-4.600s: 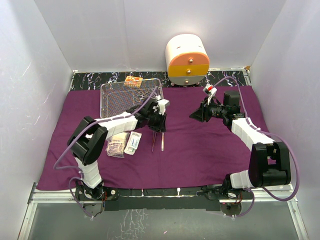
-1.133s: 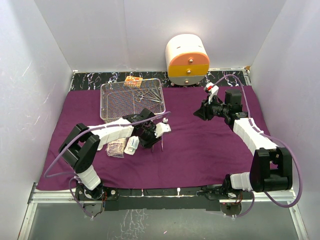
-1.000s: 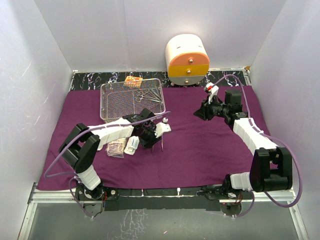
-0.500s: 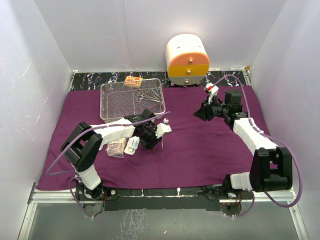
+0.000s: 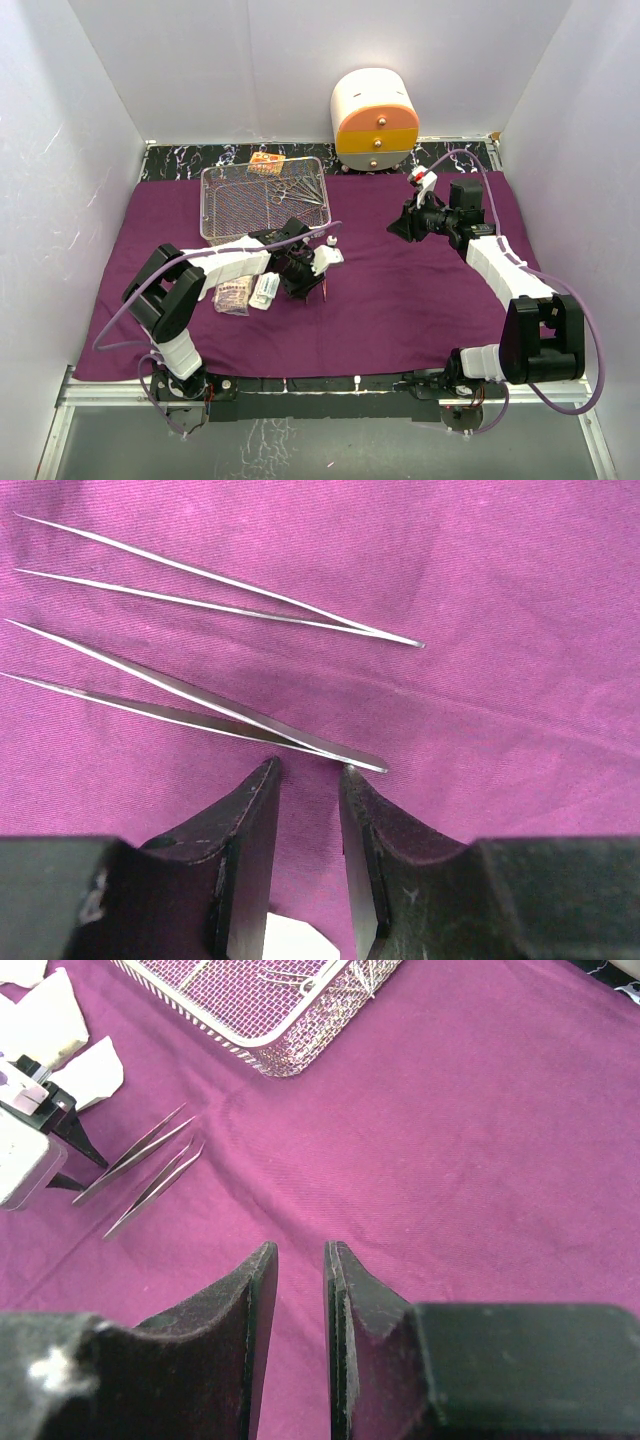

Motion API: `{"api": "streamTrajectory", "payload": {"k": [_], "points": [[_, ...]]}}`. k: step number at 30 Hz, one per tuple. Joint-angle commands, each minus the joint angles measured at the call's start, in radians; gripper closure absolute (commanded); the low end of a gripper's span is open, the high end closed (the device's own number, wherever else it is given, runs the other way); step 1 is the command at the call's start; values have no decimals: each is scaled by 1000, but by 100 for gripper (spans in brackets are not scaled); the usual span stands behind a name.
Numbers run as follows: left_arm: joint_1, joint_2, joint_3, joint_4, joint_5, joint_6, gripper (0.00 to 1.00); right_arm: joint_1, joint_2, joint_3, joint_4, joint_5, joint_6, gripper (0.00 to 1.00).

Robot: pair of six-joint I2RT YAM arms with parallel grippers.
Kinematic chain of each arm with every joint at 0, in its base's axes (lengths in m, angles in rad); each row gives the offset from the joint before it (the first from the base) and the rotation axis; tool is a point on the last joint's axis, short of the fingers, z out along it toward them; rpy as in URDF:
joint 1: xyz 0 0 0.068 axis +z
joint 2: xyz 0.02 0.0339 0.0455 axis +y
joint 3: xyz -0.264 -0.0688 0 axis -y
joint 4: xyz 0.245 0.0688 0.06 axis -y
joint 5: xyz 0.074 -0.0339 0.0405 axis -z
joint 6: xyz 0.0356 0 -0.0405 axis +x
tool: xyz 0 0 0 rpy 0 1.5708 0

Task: Open and lay out the surgical kit
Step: Pick up the medical item from the container.

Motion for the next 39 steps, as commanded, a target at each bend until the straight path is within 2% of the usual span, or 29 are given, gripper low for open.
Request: {"api": "streamTrajectory", "payload": {"k": [1, 18, 33, 36, 39], "points": [[-8, 9, 28, -15, 65, -12, 71, -3, -3, 27, 38, 3, -13, 76], [-8, -16, 24, -18, 86, -15, 71, -4, 2, 27, 38, 4, -13, 76], [-7, -109, 4, -86, 9, 72, 69, -4, -7, 41, 21, 18, -20, 76], [4, -150, 11, -104, -31, 87, 68, -3, -9, 78, -42, 41, -51, 76], [57, -203, 16, -139, -30, 102, 66, -3, -7, 134, -245, 110, -179, 76]]}}
